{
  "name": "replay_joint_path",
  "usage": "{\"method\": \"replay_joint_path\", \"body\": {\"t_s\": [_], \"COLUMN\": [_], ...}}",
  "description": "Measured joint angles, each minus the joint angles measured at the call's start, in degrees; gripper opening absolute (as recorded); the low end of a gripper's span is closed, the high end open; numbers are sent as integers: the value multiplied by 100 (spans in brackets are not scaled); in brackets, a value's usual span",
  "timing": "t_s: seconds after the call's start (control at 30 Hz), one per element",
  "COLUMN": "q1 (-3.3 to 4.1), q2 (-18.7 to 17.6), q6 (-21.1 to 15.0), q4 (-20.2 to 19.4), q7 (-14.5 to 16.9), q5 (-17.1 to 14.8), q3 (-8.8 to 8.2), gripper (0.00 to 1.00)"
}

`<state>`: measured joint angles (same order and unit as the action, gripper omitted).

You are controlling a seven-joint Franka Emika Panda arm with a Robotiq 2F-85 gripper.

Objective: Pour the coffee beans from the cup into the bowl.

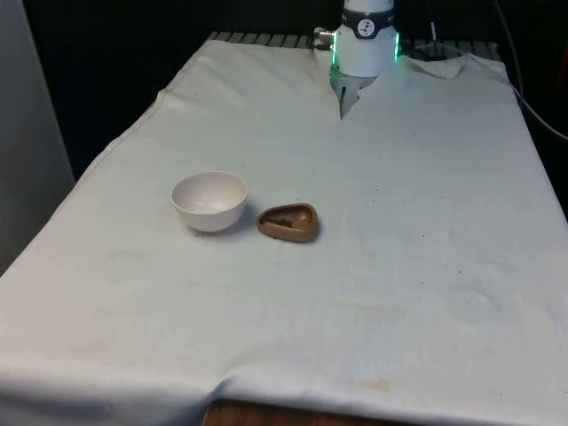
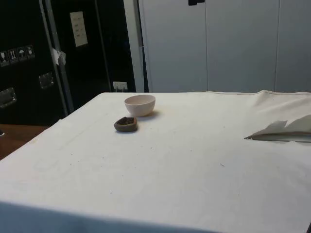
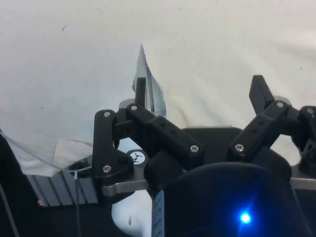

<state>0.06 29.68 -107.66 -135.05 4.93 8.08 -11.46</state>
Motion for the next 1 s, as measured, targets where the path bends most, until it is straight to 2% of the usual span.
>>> {"method": "replay_joint_path", "body": {"t_s": [0.5,0.8,1.0], "q1": [23,17,29], "q2": [-286,-241,-183], "q6": [-126,-453,-814], "q4": [74,-201,-476], "q7": [0,17,46], "q5": [-52,-103,-132], "q3": [86,63,52], "gripper": [100,100,100]}}
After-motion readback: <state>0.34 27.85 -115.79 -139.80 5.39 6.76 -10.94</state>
